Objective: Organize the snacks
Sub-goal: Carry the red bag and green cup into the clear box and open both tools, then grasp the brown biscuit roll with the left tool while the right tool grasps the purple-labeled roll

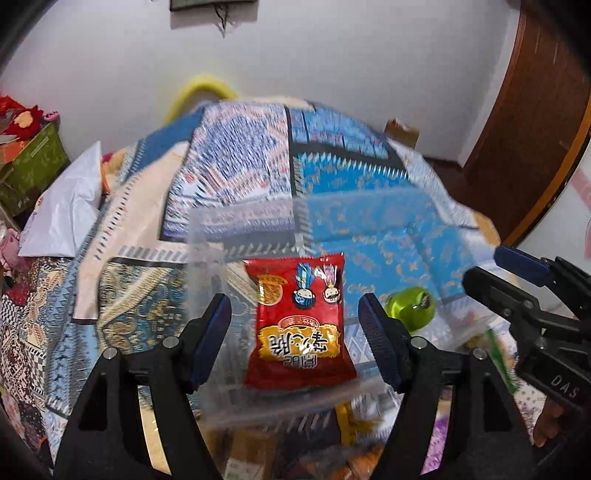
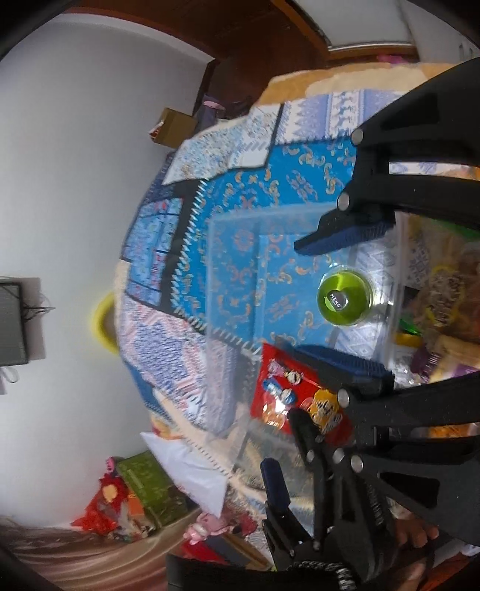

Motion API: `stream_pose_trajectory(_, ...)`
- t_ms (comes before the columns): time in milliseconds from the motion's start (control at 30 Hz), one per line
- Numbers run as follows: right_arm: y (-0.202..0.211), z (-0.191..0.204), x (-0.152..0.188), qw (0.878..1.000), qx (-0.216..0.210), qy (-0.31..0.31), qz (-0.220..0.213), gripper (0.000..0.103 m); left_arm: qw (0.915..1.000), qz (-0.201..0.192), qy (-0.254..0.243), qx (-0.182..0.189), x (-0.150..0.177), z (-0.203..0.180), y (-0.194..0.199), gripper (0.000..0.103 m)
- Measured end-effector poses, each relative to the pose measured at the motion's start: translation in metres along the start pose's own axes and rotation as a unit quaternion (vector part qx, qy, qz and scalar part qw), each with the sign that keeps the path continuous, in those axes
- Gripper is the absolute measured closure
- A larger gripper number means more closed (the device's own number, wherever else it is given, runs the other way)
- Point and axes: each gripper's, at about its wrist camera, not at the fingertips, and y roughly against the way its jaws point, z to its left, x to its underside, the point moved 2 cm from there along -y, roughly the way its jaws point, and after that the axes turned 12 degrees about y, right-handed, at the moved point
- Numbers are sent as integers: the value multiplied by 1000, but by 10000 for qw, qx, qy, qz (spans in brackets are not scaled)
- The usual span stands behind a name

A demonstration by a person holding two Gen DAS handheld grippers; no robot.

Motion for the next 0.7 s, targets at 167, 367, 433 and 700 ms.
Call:
stream_pose_trajectory(167,33,-2,3,9996,101,-41,-267,47,9995,-294,-6,63,3,10,44,32)
stream_pose_trajectory(367,57,7,17,9991,59,-66,-407,47,9990,-443,-72,47,22,28,79,32)
stream_pose_trajectory(433,60,14,25,9993,18,-42,-384,47,9991,-424,-60,80,33,36,86,32)
stream_pose_trajectory(700,52,33,57,9998,-108,-34,-142,47,9999,-89,101,10,77,67,83,32)
